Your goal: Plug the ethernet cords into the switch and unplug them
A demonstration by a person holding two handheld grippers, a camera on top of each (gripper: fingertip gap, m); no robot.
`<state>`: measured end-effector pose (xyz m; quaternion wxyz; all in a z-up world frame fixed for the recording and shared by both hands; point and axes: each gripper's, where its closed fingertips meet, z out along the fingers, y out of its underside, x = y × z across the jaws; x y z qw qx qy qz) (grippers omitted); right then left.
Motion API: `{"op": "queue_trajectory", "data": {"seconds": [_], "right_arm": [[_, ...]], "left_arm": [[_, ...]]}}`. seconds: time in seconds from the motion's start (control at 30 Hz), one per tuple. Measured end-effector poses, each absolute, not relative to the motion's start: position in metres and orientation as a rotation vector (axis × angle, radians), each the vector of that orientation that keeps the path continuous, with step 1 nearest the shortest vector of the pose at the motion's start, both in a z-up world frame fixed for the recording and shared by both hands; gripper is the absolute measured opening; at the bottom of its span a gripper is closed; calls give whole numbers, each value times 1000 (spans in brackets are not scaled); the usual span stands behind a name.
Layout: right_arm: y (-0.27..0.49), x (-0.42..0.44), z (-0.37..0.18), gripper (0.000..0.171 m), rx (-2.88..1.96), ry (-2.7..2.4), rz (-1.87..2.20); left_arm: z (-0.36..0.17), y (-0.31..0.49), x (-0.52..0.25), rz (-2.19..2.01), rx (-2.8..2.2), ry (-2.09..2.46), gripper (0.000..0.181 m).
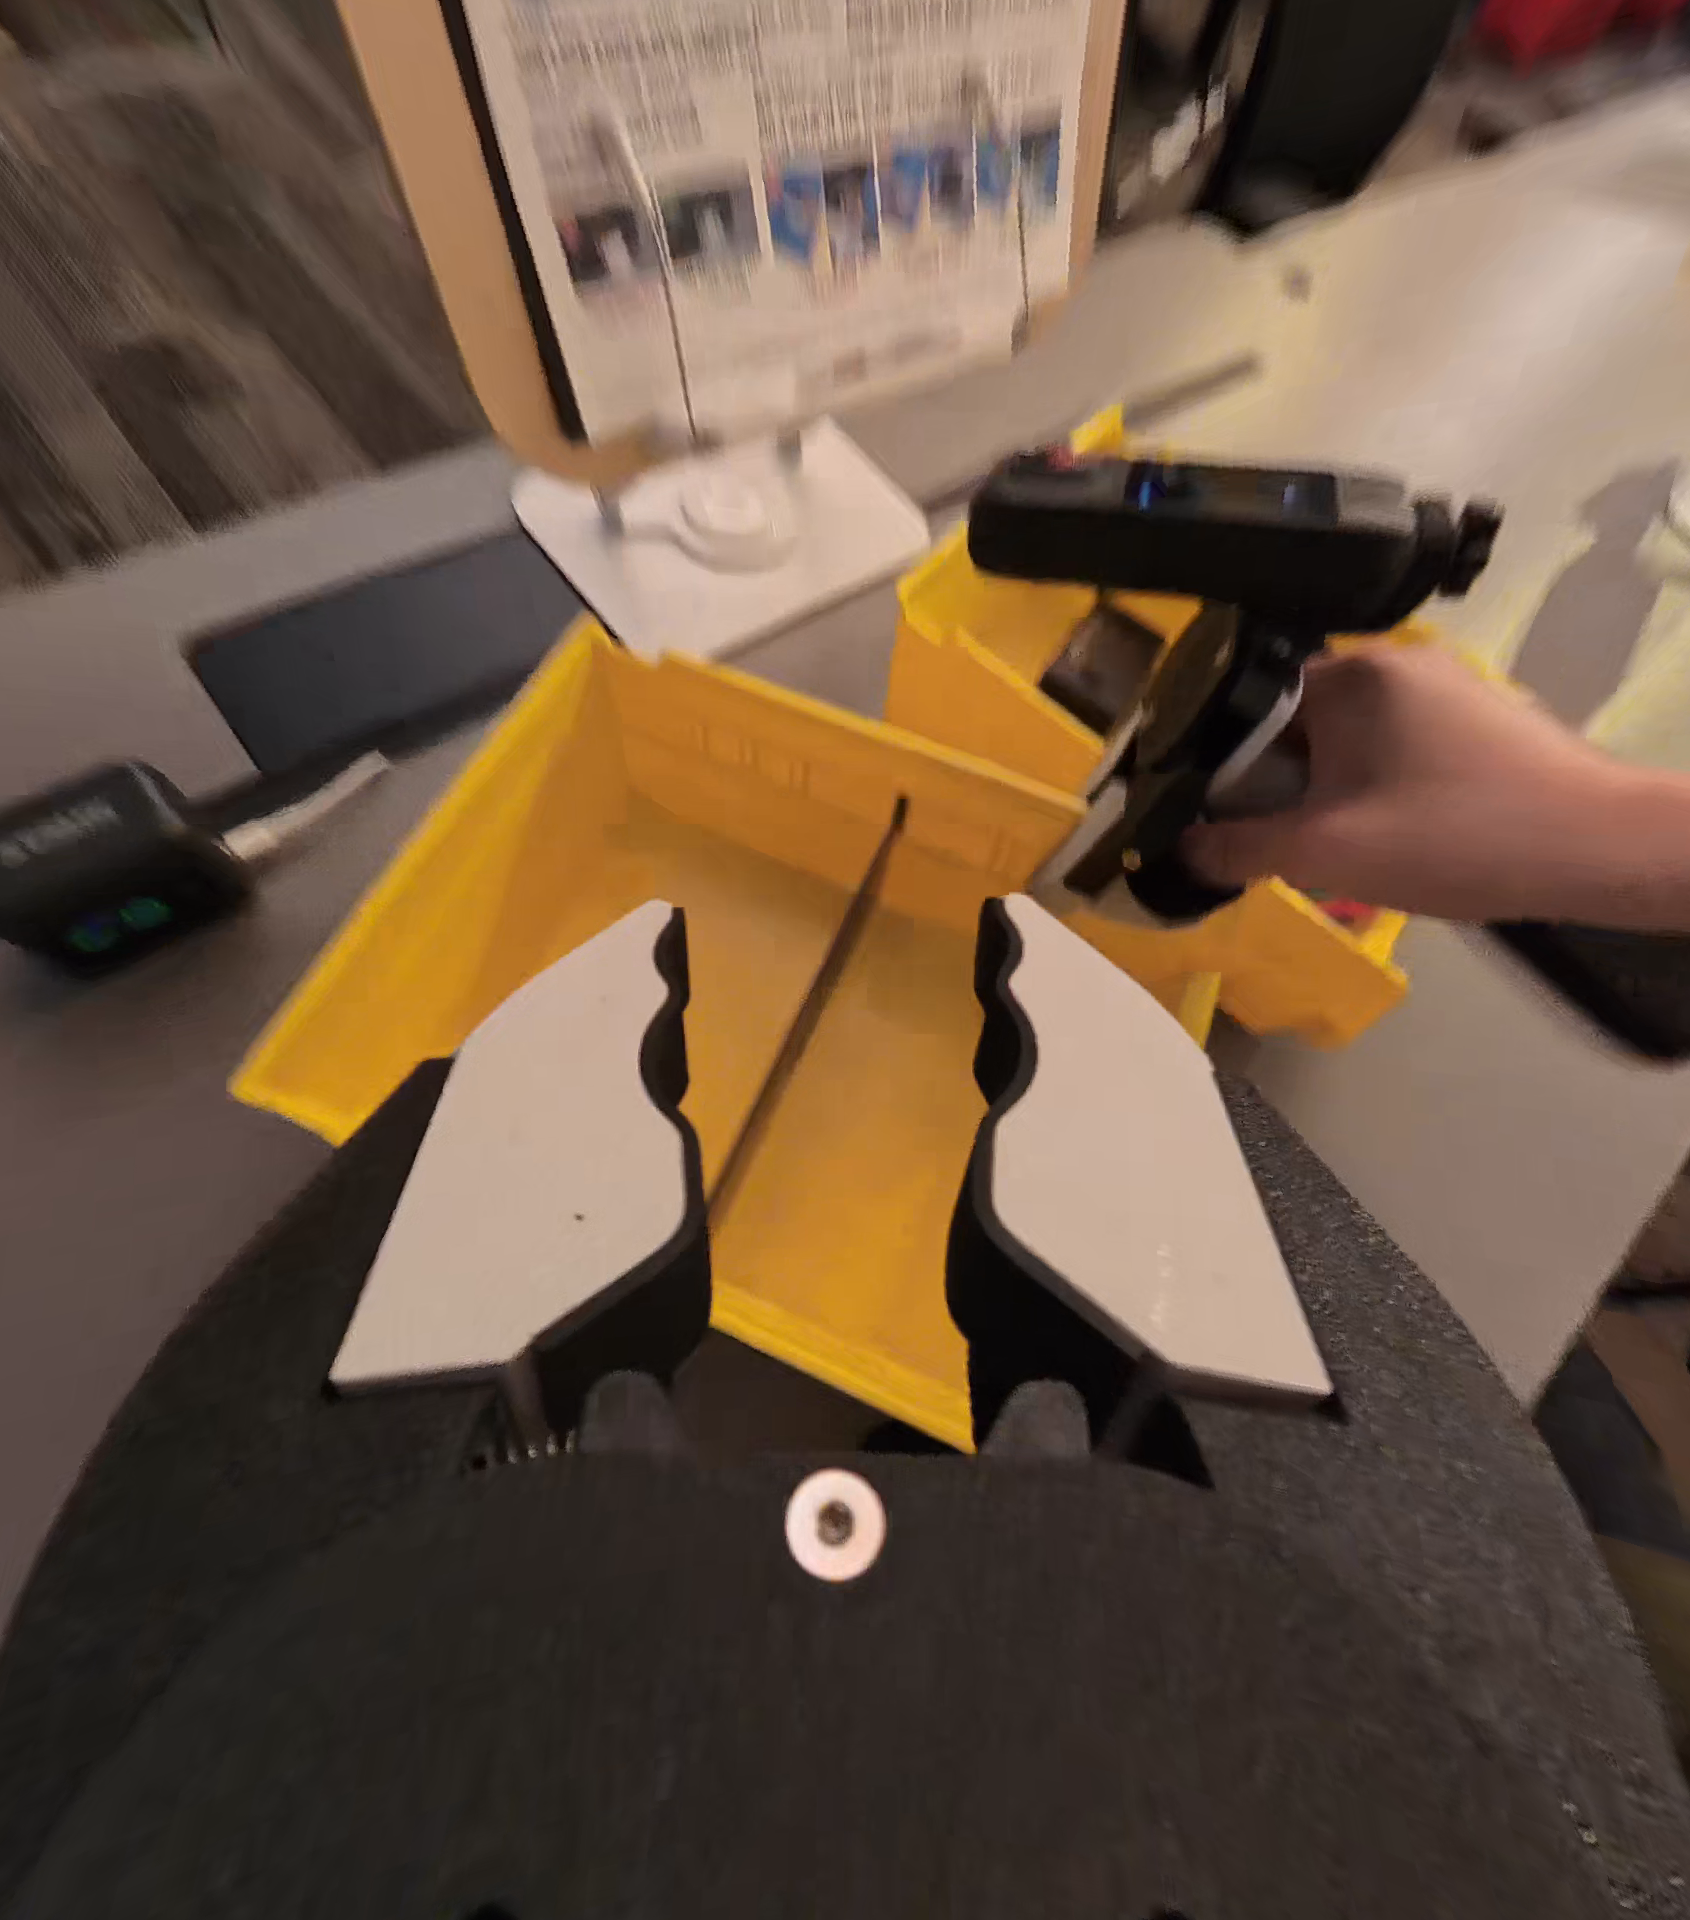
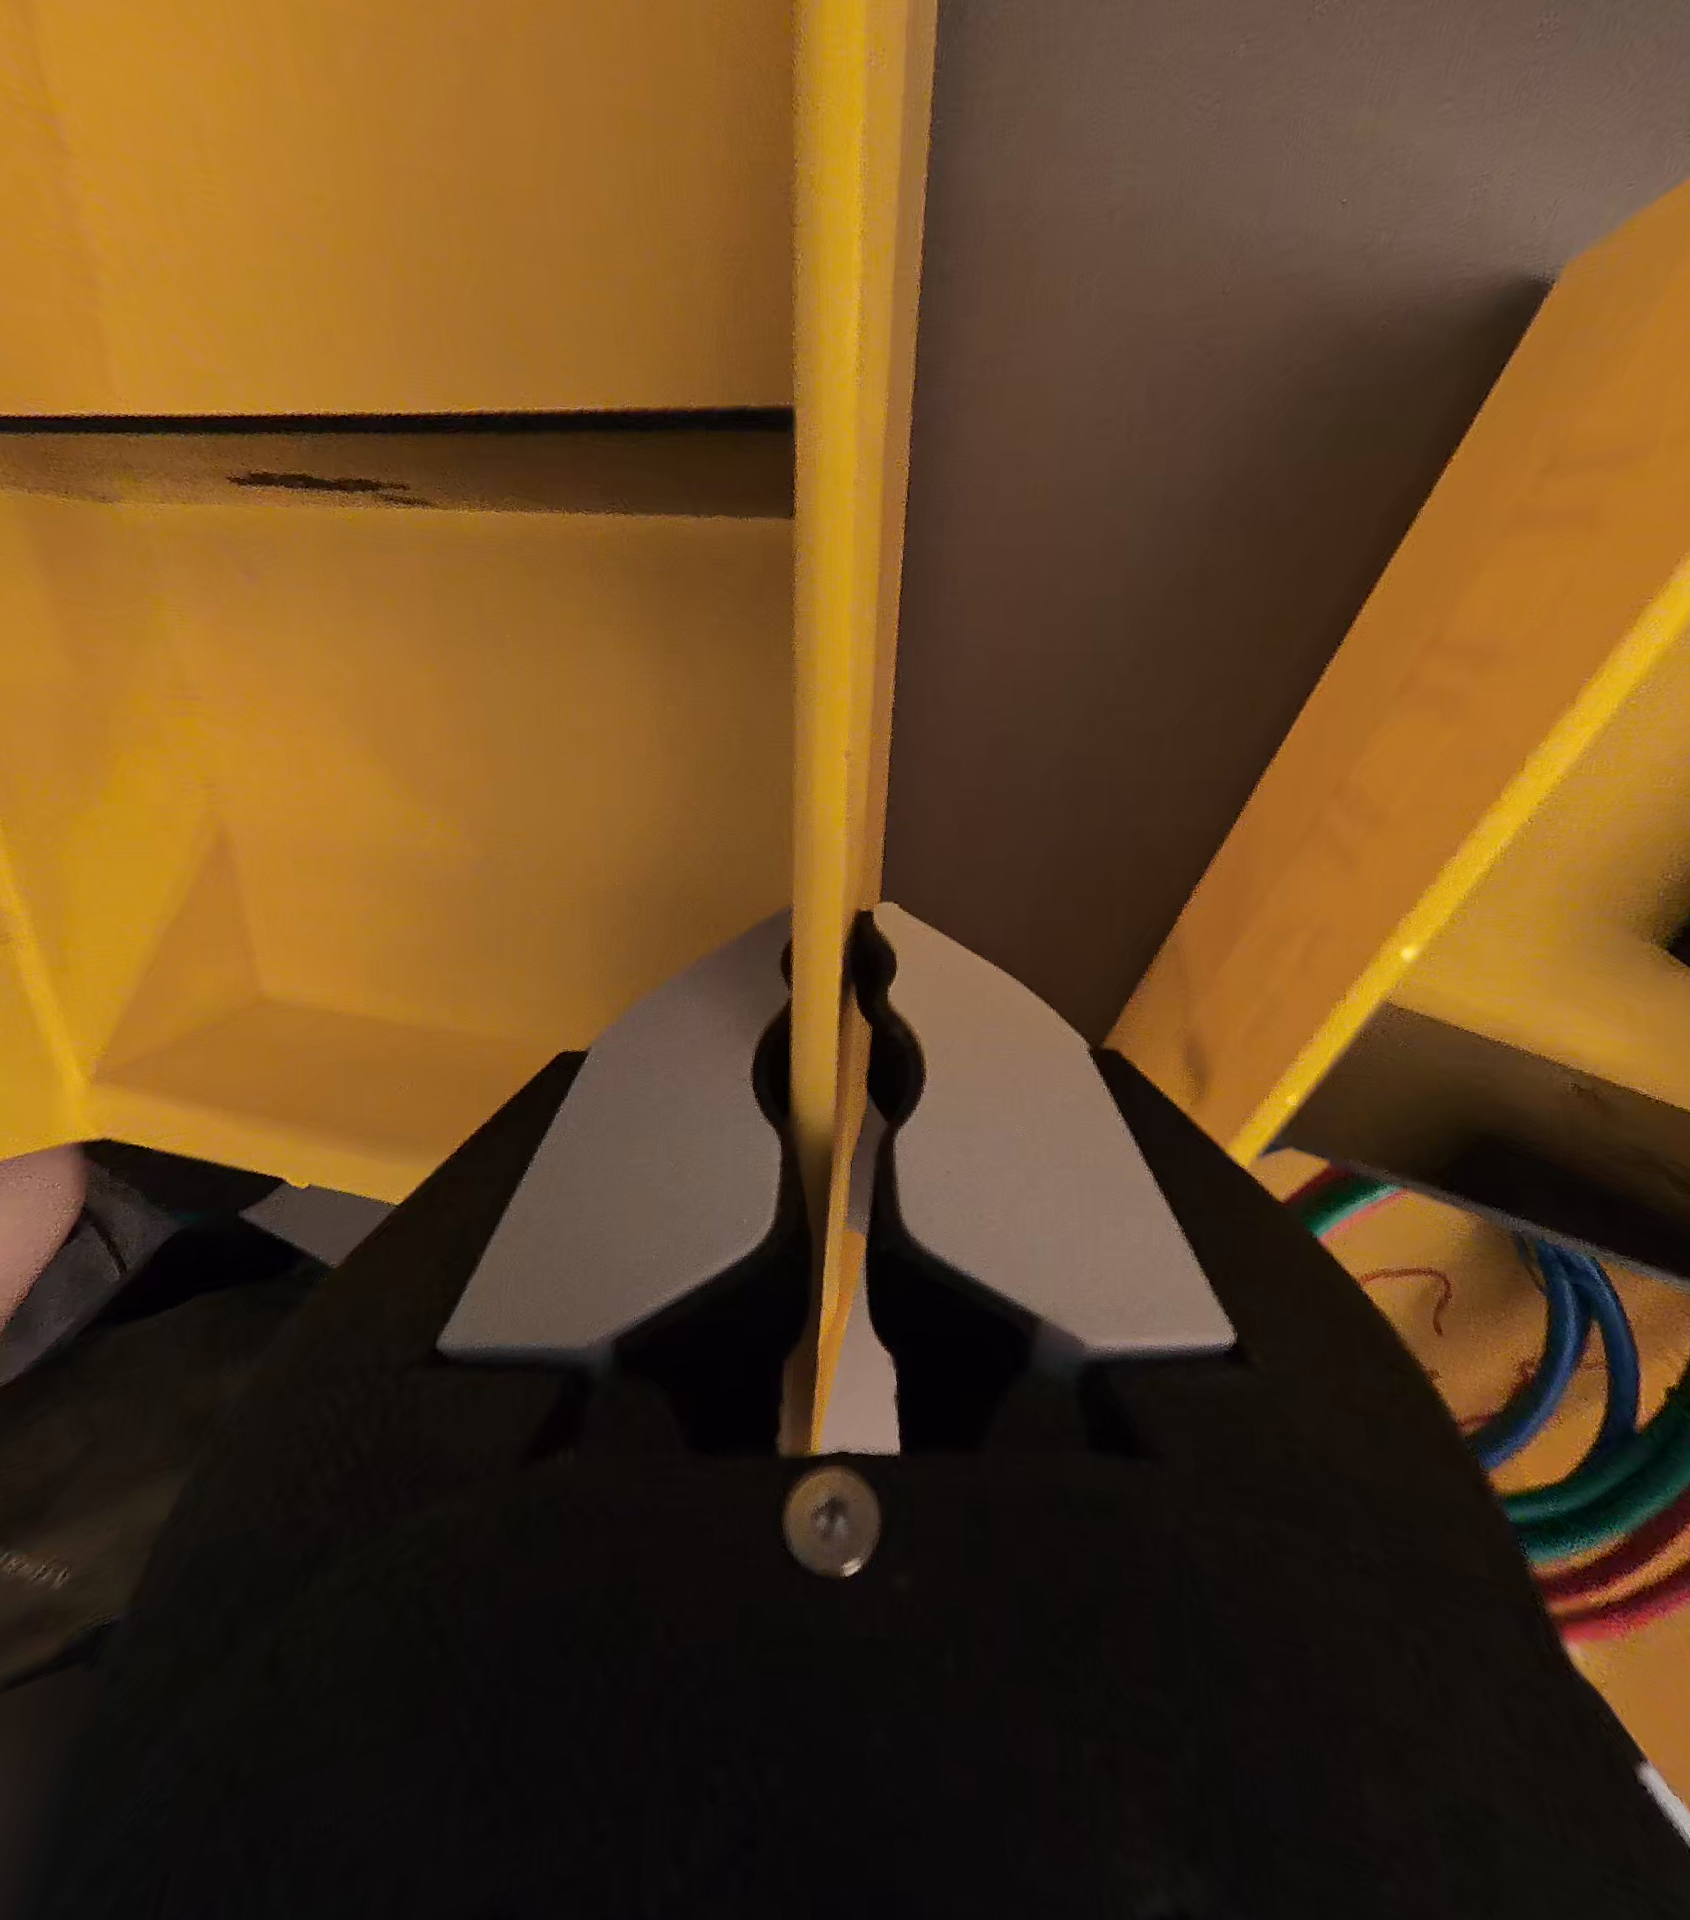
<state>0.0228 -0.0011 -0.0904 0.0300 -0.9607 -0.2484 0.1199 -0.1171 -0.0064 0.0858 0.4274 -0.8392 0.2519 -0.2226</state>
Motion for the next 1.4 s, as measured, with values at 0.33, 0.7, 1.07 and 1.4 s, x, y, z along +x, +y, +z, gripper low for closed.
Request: {"op": "queue_trajectory", "data": {"seconds": [0.33, 0.7, 1.07, 1.4], "right_arm": [[-14, 45, -25, 7, -2936, -904, 286], [-45, 166, 67, 7, -2953, -811, 303], [-43, 383, 86, 9, -2822, -236, 362], [-35, 531, 11, 8, -2726, 226, 312]], "left_arm": [[176, -35, -186, -498, -1661, 319, 46], [183, -42, -188, -505, -1626, 308, 46], [158, -28, -168, -503, -1742, 361, 47], [133, -17, -108, -615, -1820, 520, 47]]}}
